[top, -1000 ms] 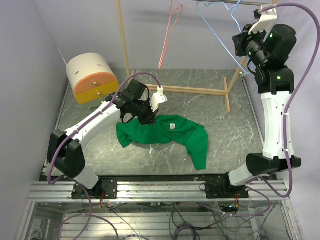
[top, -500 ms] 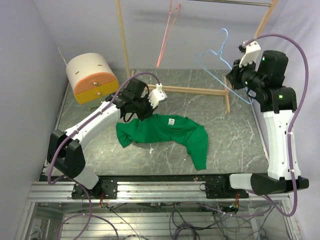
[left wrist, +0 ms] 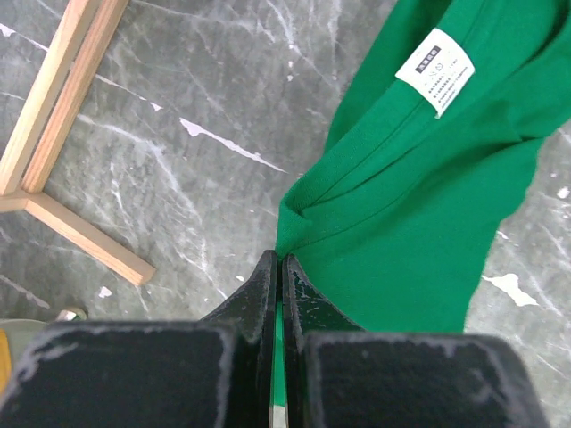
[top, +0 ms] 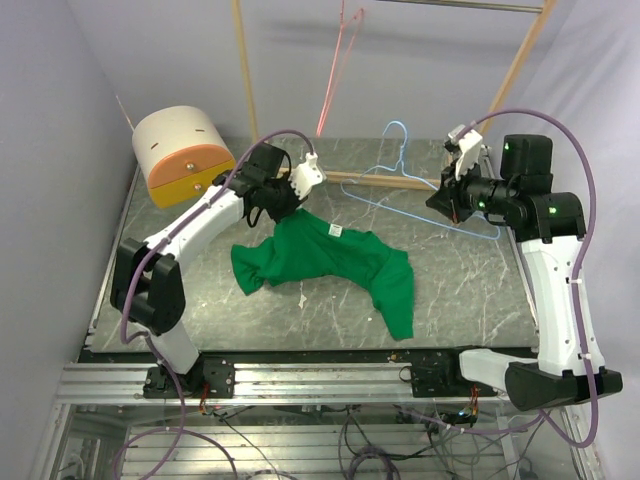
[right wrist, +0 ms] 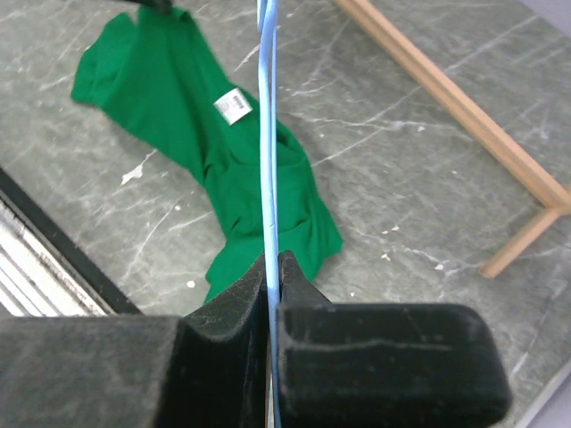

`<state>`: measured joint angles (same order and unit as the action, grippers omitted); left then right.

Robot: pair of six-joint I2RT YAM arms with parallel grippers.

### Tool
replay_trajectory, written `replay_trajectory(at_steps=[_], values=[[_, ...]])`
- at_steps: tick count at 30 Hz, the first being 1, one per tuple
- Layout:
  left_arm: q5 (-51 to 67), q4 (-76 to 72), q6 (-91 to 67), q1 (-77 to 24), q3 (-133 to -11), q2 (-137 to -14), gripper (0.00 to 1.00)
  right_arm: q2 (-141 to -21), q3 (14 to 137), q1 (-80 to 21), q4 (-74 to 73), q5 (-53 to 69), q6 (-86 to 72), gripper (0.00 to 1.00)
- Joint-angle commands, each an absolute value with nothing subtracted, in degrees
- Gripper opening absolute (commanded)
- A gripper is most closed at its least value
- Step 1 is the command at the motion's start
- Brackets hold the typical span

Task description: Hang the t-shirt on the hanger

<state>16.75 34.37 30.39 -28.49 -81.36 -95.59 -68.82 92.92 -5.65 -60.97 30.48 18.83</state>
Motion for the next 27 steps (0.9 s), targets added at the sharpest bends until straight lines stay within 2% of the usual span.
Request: replay_trajectory(at_steps=[1,8,27], values=[[18.38,32.9,33.22,-27.01,-85.66,-97.96,0.07,-68.15,92.12,-6.28,-62.78,37.52,23.89,0.0],[22.96,35.35,34.29,-26.93,-88.28,-98.26,0.07,-68.01,89.95,-7.62,-61.66,40.71,24.98,0.0],[31.01,46.44,39.24,-26.97,-92.77,-95.99,0.07,-68.03,83.3,-12.3,-58.51,35.07,27.11,0.0]])
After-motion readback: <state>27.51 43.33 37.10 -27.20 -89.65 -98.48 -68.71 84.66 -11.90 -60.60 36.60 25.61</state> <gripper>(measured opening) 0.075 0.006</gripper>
